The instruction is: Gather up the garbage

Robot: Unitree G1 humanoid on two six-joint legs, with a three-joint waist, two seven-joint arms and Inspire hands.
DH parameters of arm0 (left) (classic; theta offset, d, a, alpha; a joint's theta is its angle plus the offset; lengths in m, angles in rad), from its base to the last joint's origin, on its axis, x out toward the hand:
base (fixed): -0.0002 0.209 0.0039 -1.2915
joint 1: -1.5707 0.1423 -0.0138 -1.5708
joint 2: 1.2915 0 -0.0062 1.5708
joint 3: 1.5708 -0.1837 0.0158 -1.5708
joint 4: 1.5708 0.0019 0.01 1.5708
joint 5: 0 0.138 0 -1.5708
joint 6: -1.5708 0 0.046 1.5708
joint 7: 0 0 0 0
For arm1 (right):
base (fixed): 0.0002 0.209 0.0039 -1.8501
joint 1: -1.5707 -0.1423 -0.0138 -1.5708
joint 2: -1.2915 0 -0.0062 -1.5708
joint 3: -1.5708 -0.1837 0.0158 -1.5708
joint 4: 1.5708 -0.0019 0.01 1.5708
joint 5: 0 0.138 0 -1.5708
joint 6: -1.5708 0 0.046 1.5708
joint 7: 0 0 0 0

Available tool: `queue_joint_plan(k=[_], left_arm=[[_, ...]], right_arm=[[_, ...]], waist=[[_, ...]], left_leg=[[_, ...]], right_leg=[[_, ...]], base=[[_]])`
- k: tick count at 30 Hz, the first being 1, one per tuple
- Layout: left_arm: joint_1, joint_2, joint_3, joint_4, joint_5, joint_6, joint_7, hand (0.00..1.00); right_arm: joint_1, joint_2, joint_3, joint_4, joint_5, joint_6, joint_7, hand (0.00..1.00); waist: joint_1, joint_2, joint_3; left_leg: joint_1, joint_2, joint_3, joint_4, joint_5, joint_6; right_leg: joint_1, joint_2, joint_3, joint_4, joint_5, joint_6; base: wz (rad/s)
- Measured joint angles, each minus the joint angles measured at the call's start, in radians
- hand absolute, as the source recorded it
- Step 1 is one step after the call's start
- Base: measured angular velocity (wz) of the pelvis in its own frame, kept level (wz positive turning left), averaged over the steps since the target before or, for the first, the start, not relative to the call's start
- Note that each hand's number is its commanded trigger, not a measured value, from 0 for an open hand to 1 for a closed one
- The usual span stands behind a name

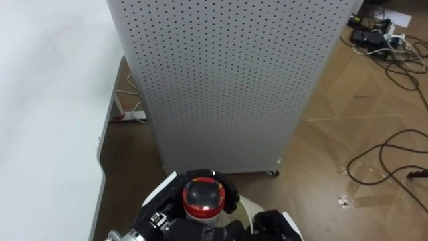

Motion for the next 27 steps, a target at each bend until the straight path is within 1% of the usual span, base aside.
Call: queue_joint_plan(k=[7, 8, 9, 12, 15, 22, 27], left_arm=[[-0.002, -0.009, -0.004, 0.0, 0.0, 0.0, -0.017, 0.0], [-0.002, -0.009, -0.005, 0.0, -0.004, 0.0, -0.018, 0.0], [-0.002, -0.009, -0.006, 0.0, -0.008, 0.0, -0.019, 0.0], [-0.007, -0.008, -0.014, 0.0, -0.008, 0.0, -0.02, 0.0], [-0.01, -0.009, -0.022, 0.0, -0.008, 0.0, -0.03, 0.0], [-0.01, -0.009, -0.021, 0.0, -0.007, 0.0, -0.043, 0.0], [-0.005, -0.008, -0.012, -0.003, 0.005, -0.004, -0.032, 0.0]], right_arm=[[0.0, 0.001, 0.007, 0.003, -0.004, -0.001, 0.002, 1.0], [0.001, 0.002, 0.022, 0.006, -0.004, 0.002, 0.001, 1.0], [0.003, 0.007, 0.022, 0.007, -0.004, 0.002, -0.009, 1.0], [0.002, -0.003, 0.019, 0.007, 0.0, 0.001, -0.016, 1.0], [0.003, 0.003, 0.02, 0.007, 0.001, 0.001, -0.02, 1.0], [0.005, 0.003, 0.02, 0.007, 0.002, 0.001, -0.01, 1.0], [0.013, 0.002, 0.02, 0.006, 0.003, 0.001, -0.008, 1.0]], waist=[[-0.001, 0.0, 0.0001], [-0.001, 0.0, 0.0001], [-0.001, 0.0, 0.0001], [-0.002, 0.0, 0.0001], [-0.002, 0.0, 0.0001], [0.001, 0.0, 0.0001], [0.002, 0.0, 0.0001]], left_leg=[[0.0, 0.0, 0.001, -0.001, 0.0, 0.0], [0.0, 0.0, 0.001, -0.001, 0.0, 0.0], [0.0, 0.0, 0.001, -0.001, 0.0, 0.0], [0.001, 0.0, 0.002, 0.0, 0.0, 0.0], [0.003, 0.0, 0.006, 0.0, 0.0, 0.0], [0.011, 0.0, 0.01, -0.002, 0.0, 0.0], [0.051, -0.001, 0.018, -0.027, 0.0, 0.0]], right_leg=[[0.0, 0.001, 0.0, 0.0, 0.0, 0.0], [0.0, 0.001, 0.0, 0.0, 0.0, 0.0], [0.0, 0.001, 0.0, 0.0, 0.0, 0.0], [0.0, 0.001, 0.003, 0.0, 0.0, 0.0], [0.0, 0.002, 0.008, 0.0, 0.0, 0.0], [0.006, 0.002, 0.012, 0.0, 0.001, -0.001], [0.027, 0.003, 0.019, -0.002, 0.001, -0.001]], base=[[0.0], [0.0], [0.0], [0.0], [-0.04], [-0.01], [-0.09]])
